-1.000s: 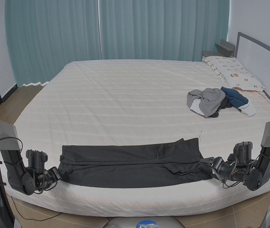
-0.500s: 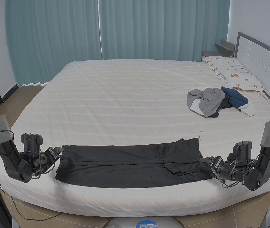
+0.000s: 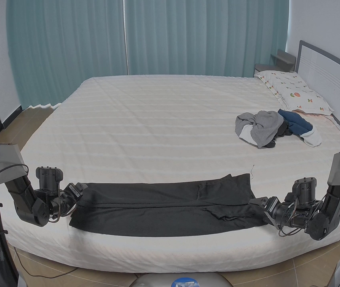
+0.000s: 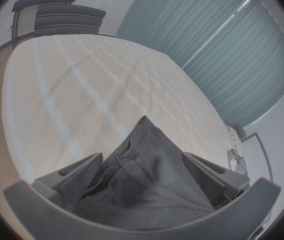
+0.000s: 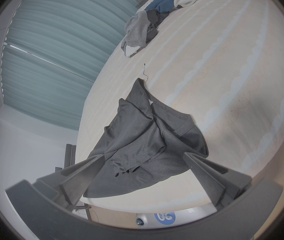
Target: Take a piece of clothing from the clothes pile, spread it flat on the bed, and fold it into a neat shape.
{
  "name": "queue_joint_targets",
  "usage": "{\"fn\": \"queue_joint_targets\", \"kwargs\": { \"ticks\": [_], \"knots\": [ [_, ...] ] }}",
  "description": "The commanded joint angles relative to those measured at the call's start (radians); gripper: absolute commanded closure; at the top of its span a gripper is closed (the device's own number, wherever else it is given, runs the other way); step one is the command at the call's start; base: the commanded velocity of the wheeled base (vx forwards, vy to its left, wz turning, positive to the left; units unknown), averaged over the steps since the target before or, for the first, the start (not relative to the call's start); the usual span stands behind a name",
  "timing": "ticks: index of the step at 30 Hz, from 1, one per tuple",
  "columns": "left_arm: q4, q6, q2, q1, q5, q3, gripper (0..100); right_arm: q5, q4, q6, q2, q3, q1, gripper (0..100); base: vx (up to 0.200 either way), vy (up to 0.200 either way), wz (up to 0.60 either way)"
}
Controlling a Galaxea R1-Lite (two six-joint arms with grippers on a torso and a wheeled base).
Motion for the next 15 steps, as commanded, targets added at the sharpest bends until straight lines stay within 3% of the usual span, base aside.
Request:
{"fn": "queue_joint_targets", "kwargs": {
  "ticks": [1,4,5,13,15],
  "knots": [
    [0.002,-0.008,0.029,-0.019,0.002,-0.013,0,0.000,-0.001,0.000,-0.007,0.001,0.001,0,0.000,0.000,0.00],
    [0.002,-0.008,0.049,-0.023,0.003,-0.021,0,0.000,-0.001,0.000,-0.009,0.001,0.001,0,0.000,0.000,0.00],
    [0.002,-0.008,0.055,-0.023,0.003,-0.022,100,0.000,-0.002,0.000,-0.010,0.001,0.001,0,0.000,0.000,0.00],
    [-0.003,-0.012,0.055,-0.022,0.016,-0.033,100,-0.019,-0.001,0.016,-0.073,-0.003,0.044,0,0.000,0.000,0.00],
    [-0.008,-0.058,0.047,-0.022,0.019,-0.047,100,-0.022,0.016,0.054,-0.118,-0.022,0.055,0,0.000,0.000,0.00]
  ]
}}
